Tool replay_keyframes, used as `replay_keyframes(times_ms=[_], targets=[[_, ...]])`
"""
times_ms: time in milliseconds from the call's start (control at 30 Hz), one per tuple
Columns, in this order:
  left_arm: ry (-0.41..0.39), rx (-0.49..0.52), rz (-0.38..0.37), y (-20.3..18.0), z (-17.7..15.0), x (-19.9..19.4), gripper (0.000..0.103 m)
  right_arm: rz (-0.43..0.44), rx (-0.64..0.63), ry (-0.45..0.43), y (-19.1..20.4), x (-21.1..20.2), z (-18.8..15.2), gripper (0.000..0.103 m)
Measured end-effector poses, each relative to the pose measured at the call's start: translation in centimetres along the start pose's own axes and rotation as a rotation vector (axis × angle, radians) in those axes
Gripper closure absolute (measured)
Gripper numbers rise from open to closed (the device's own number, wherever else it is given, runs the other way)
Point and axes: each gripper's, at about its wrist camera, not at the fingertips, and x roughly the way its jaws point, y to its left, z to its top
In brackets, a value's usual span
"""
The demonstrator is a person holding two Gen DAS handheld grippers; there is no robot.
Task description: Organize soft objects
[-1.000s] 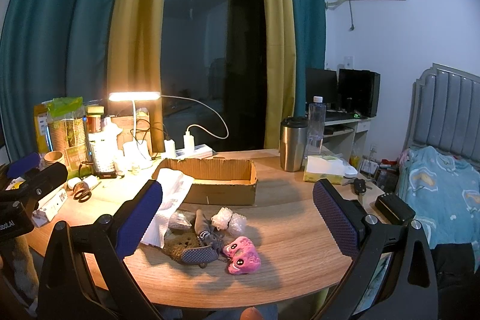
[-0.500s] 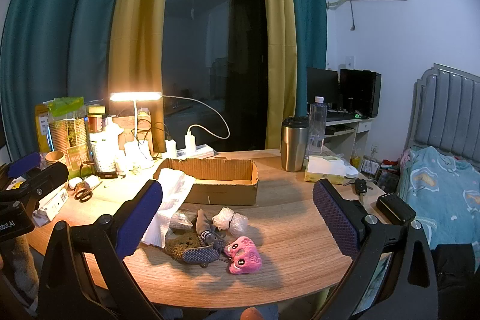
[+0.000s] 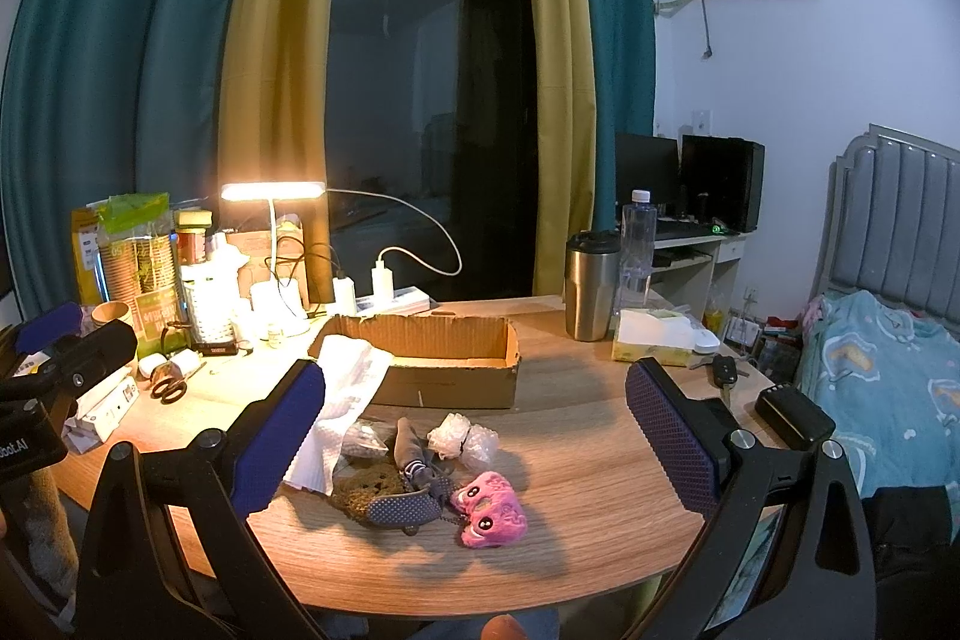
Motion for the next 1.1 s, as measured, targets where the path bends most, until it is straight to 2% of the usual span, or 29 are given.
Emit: replay_keyframes(times_ms=[800,967,1100], targets=[[0.015,0.005,-0.005,0.0,0.4,0.6,0.0,0.004,-0.004,0.007,0.0,0.1,0.0,0.001],[0.051,-0.002,0.005,0.2,0.2,2.6,0.0,-0.006,0.0,0.02,0.2,0.6,-0.7,0.001],[0.119,-0.007,0.011,0.6,-1.1,5.2,0.0,-0.019,0.018,0.064,-0.8,2.1,-1.3,0.001]])
